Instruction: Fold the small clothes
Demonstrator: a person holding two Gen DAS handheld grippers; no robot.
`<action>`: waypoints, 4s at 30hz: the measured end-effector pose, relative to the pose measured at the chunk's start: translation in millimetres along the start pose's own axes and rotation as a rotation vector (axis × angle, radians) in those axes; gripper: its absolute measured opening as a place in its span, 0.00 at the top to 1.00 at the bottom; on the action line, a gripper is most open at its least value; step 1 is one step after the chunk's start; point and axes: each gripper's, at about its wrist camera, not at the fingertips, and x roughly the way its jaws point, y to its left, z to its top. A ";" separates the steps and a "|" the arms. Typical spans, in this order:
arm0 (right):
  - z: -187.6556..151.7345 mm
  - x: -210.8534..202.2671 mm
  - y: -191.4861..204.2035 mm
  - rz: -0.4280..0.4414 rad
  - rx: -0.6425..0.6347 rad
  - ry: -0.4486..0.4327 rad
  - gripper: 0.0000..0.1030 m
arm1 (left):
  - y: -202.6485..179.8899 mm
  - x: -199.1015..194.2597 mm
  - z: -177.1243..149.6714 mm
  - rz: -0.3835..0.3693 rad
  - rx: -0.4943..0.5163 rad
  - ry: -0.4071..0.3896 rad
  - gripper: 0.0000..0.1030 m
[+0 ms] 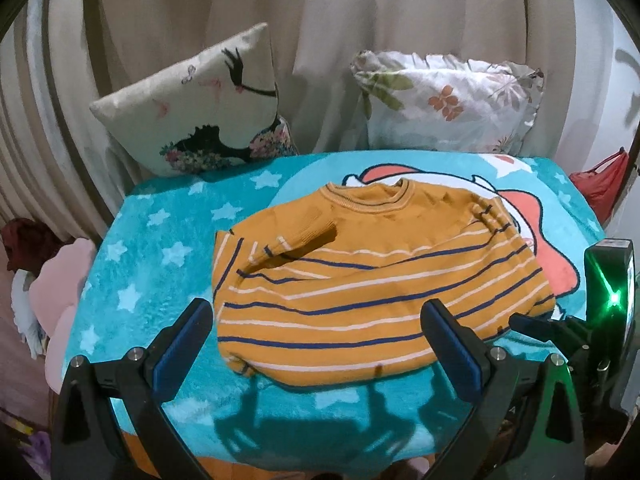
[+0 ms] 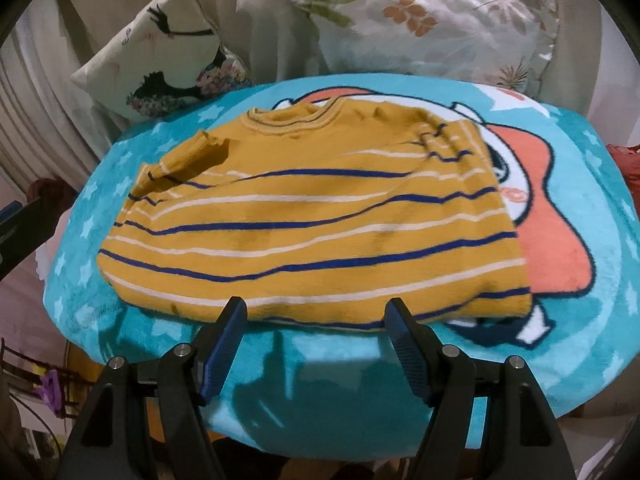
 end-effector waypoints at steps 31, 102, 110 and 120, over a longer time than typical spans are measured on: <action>-12.4 26.0 30.2 -0.178 0.096 0.086 0.26 | 29.0 73.2 2.5 -0.303 0.020 0.170 0.00; 21.7 67.0 -154.8 0.191 0.270 0.062 0.80 | 108.4 140.8 -45.2 -0.136 -0.433 0.342 0.49; -55.7 4.9 -178.5 0.190 0.371 0.137 0.95 | 117.8 77.2 -77.1 -0.097 -0.367 0.333 0.60; 12.1 -37.3 -74.1 0.065 0.153 -0.105 0.63 | 144.8 26.5 -85.5 -0.022 -0.376 0.190 0.19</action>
